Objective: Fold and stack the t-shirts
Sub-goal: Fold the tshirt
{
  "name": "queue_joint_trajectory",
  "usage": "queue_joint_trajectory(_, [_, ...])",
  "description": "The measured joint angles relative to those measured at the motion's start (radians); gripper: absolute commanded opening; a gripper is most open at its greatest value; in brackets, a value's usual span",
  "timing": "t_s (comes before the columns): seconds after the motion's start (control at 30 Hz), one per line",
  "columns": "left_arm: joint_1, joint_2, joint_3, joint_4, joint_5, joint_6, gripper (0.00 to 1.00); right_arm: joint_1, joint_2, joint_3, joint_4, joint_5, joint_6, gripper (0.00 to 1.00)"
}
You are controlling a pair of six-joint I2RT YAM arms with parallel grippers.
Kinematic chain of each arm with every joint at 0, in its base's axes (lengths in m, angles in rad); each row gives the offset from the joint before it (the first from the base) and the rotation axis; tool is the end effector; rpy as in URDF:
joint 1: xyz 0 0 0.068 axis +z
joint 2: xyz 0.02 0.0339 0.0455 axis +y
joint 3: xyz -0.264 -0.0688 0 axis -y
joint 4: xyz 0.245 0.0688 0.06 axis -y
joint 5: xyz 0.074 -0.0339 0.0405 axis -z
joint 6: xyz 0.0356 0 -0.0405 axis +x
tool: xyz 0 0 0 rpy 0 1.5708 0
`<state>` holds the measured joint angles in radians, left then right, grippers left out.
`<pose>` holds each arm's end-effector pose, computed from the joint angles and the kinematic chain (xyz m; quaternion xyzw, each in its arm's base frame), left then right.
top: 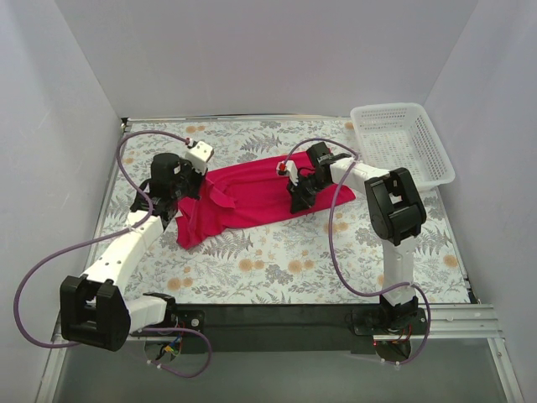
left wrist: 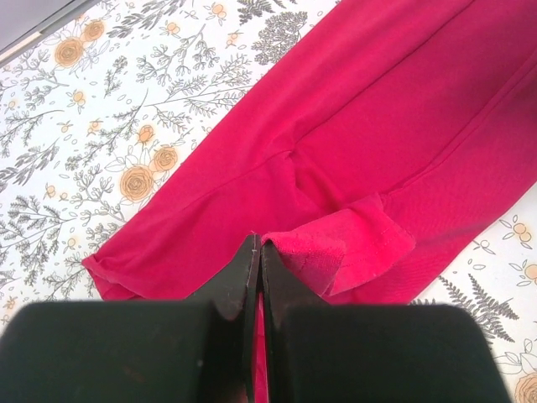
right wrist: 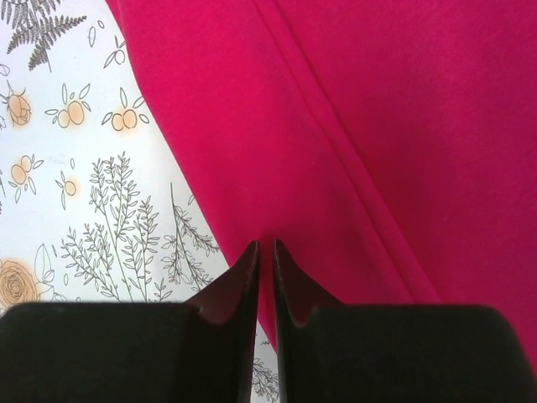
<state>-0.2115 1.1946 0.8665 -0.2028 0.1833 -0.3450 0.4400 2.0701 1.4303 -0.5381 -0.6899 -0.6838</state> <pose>0.2609 -0.0627 0.2817 -0.0123 0.8653 -0.2123 0.4539 0.3682 0.1984 0.1534 -0.5476 0.7459 0.3068 0.2227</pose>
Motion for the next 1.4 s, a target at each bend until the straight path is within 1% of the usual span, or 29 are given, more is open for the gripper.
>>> queue_joint_trajectory(0.27, [0.000, 0.059, 0.053, -0.001, 0.032, 0.071, 0.00, 0.001, 0.007, 0.000, 0.012, 0.011, 0.032, 0.14])
queue_joint_trajectory(0.57, [0.000, 0.192, 0.128, -0.010, 0.122, 0.164, 0.00, 0.001, 0.008, 0.000, 0.015, 0.015, 0.051, 0.14])
queue_joint_trajectory(1.03, [0.000, 0.242, 0.182, -0.014, 0.236, 0.320, 0.00, 0.001, 0.012, 0.002, 0.017, 0.014, 0.066, 0.14])
queue_joint_trajectory(1.4, [0.000, 0.304, 0.227, -0.015, 0.316, 0.410, 0.00, 0.001, 0.014, 0.007, 0.016, 0.018, 0.079, 0.14])
